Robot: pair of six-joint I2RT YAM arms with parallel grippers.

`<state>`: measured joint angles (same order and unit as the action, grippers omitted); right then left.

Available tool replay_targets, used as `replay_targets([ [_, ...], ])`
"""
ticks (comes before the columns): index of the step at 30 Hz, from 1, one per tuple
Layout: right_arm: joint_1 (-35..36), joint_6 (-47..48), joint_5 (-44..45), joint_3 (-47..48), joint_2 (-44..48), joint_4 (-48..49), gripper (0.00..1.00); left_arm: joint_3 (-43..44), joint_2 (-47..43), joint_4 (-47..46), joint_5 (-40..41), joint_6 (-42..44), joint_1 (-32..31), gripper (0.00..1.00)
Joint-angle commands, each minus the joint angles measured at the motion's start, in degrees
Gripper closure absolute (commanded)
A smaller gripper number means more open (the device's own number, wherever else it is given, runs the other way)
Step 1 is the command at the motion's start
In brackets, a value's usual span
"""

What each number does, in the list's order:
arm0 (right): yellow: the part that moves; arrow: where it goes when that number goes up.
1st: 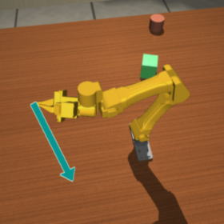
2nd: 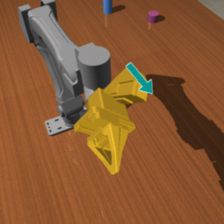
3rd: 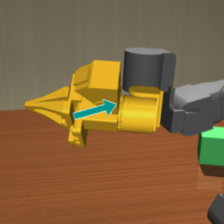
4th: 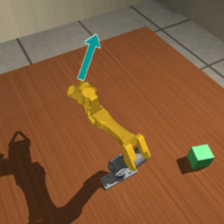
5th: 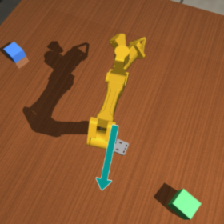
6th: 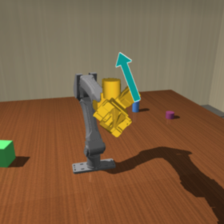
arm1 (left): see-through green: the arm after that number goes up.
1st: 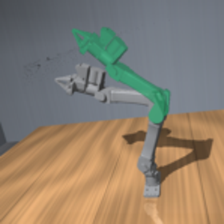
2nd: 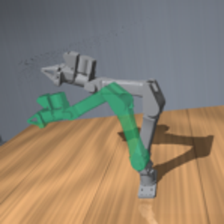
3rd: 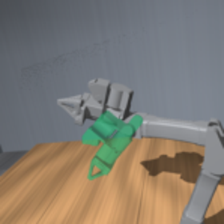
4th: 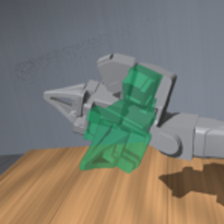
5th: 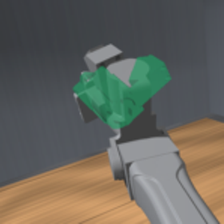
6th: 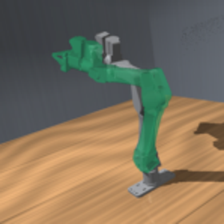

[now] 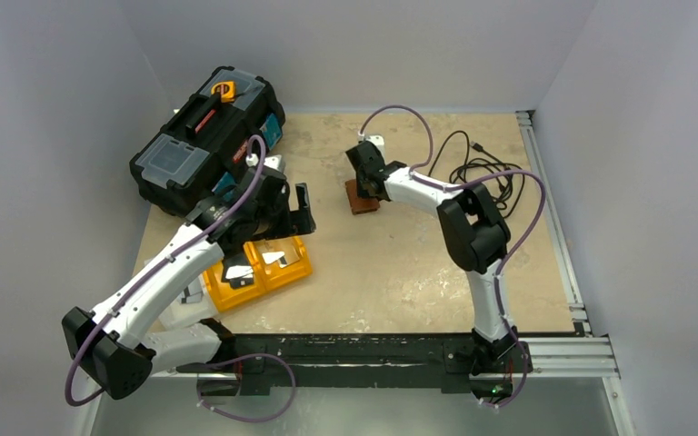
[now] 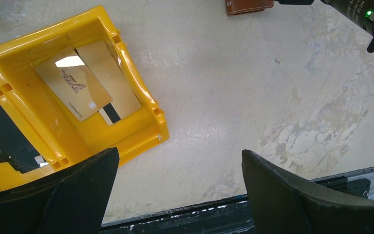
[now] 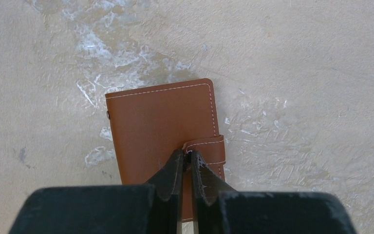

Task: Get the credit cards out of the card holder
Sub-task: Move the card holder to the center of the board.

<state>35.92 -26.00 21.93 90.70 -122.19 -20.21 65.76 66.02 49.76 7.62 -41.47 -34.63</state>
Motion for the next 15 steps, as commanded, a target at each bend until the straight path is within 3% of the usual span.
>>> replay_targets([
  [1,-0.04,-1.74,-6.38,-4.97,2.58,-1.53,1.00,0.32,0.82,-2.90,-0.50,-1.70,0.44,0.03],
  [10,1.90,-6.21,-19.54,-24.27,18.66,7.97,1.00,0.51,6.88,-8.96,-5.01,-6.19,0.37,0.08],
  [15,5.68,-13.49,-21.05,-33.97,25.07,11.75,1.00,0.02,12.46,-15.84,-11.49,-9.51,0.34,0.19],
])
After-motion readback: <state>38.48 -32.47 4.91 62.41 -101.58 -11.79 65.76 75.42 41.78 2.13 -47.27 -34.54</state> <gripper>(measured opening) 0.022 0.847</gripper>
